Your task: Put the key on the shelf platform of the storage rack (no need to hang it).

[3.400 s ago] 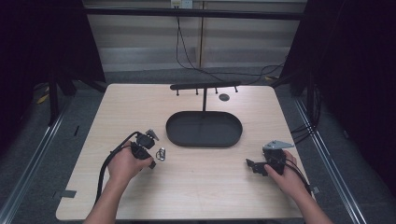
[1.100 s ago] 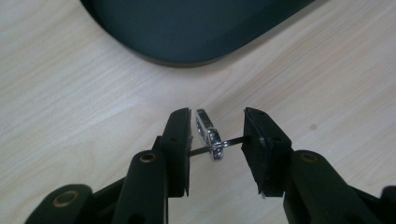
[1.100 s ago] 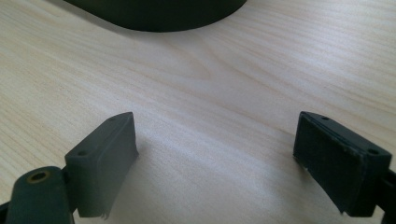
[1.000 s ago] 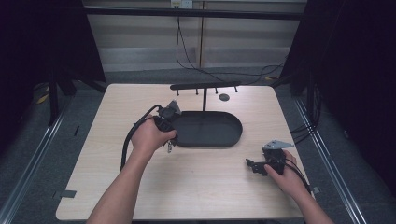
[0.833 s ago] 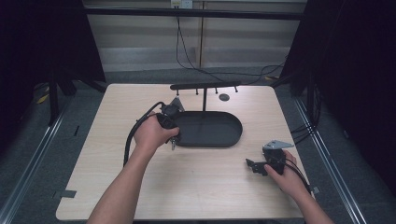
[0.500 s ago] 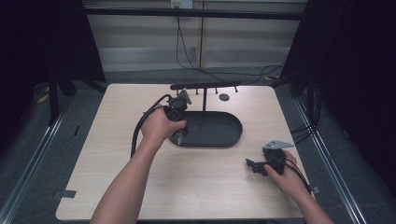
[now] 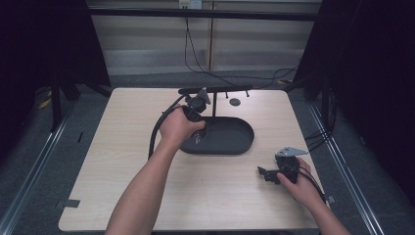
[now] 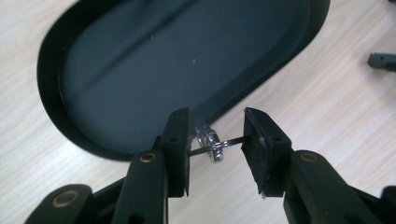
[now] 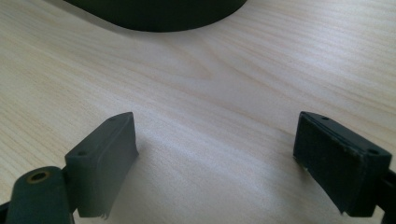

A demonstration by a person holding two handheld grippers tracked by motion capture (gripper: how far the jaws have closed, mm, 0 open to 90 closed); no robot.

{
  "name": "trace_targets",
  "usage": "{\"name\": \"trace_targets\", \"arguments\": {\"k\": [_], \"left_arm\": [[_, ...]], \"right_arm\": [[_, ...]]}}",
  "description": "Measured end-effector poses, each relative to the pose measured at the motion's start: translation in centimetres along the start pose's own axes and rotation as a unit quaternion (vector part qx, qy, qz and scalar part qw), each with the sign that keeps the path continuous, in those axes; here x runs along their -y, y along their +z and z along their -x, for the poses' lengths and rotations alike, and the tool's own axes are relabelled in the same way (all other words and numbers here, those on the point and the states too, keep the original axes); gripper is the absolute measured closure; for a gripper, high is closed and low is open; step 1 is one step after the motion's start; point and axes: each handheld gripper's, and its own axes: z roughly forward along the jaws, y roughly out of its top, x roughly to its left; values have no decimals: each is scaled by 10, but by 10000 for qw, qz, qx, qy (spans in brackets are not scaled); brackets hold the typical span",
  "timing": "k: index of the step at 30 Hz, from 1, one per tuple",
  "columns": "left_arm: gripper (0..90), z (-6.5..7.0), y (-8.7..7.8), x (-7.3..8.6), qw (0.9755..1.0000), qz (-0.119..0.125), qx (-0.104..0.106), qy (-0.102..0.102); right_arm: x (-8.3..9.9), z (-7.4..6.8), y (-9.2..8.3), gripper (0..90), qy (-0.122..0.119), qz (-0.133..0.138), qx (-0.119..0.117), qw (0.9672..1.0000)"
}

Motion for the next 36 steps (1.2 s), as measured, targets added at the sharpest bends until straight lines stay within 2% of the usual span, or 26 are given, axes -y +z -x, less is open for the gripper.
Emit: {"name": "trace_targets", "arguments": {"k": [12,16,23,25,26,27,28,31,33,36], "left_arm": [[626,1,21,-14,9999,91,-101,73],[626,0,29,-17,9998,42,-148,108],[626,-4,44,-17,9997,131,-209,81],[626,-5,48,-16,9994,108,-304,78],[626,-6,51,-16,9996,92,-251,106],[626,-6,53,-16,9993,92,-344,92],[626,-7,55,-16,9995,99,-275,71],[626,-9,60,-16,9995,147,-266,80],[625,-9,63,-16,9992,174,-343,52],[625,-11,68,-17,9992,197,-347,72]], "right_arm": [[0,0,0,130,1,1,4,10000],[0,0,0,130,-31,12,-13,10000],[0,0,0,130,16,-11,-12,10000],[0,0,0,130,8,-8,-14,10000],[0,0,0,130,12,-10,-13,10000],[0,0,0,130,12,-10,-13,10000],[0,0,0,130,4,-7,-14,10000],[0,0,0,130,3,-7,-14,10000],[0,0,0,130,4,-7,-15,10000],[0,0,0,130,11,-10,-16,10000]]}}
